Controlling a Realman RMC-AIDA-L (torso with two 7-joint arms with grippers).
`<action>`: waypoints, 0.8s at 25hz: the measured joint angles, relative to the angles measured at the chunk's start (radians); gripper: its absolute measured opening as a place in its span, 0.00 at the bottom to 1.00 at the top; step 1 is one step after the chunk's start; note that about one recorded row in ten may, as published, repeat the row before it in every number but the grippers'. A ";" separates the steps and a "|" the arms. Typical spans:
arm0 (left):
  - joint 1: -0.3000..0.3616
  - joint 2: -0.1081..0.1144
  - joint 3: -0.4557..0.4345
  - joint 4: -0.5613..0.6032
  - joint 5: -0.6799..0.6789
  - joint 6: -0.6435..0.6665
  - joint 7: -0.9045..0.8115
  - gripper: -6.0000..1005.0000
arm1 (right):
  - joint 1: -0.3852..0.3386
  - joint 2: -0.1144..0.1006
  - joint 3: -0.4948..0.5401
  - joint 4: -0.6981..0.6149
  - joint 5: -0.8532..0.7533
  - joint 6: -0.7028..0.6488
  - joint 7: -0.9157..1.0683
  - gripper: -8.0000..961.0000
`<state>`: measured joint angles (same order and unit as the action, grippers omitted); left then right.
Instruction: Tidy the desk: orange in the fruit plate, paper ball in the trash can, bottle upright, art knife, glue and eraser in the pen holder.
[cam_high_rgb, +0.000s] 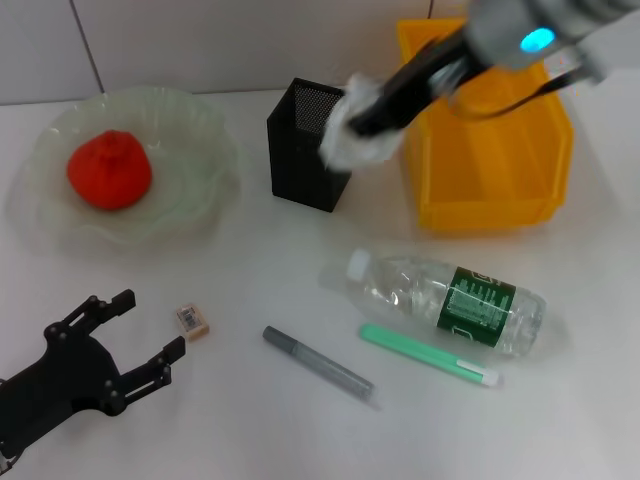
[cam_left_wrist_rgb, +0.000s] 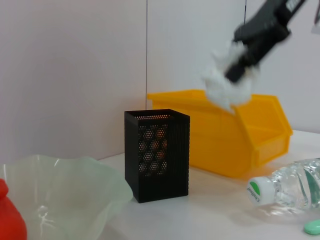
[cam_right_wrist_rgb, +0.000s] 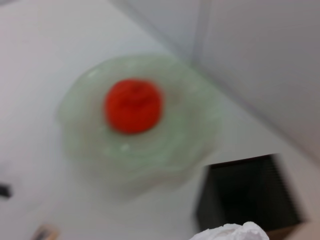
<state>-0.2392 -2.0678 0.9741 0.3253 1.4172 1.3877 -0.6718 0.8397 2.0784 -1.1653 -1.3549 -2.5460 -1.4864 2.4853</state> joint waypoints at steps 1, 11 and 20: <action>-0.002 0.000 0.000 0.000 0.001 0.001 -0.001 0.86 | -0.007 -0.002 0.031 -0.032 -0.007 -0.012 0.000 0.40; -0.003 0.000 0.000 0.000 0.002 0.022 -0.004 0.86 | -0.136 -0.008 0.174 -0.172 -0.071 0.029 -0.018 0.40; 0.000 0.000 0.000 0.000 0.002 0.024 -0.004 0.85 | -0.149 -0.007 0.163 -0.008 -0.112 0.193 -0.026 0.44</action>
<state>-0.2397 -2.0677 0.9740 0.3252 1.4189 1.4114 -0.6755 0.6912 2.0713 -1.0022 -1.3626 -2.6582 -1.2931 2.4589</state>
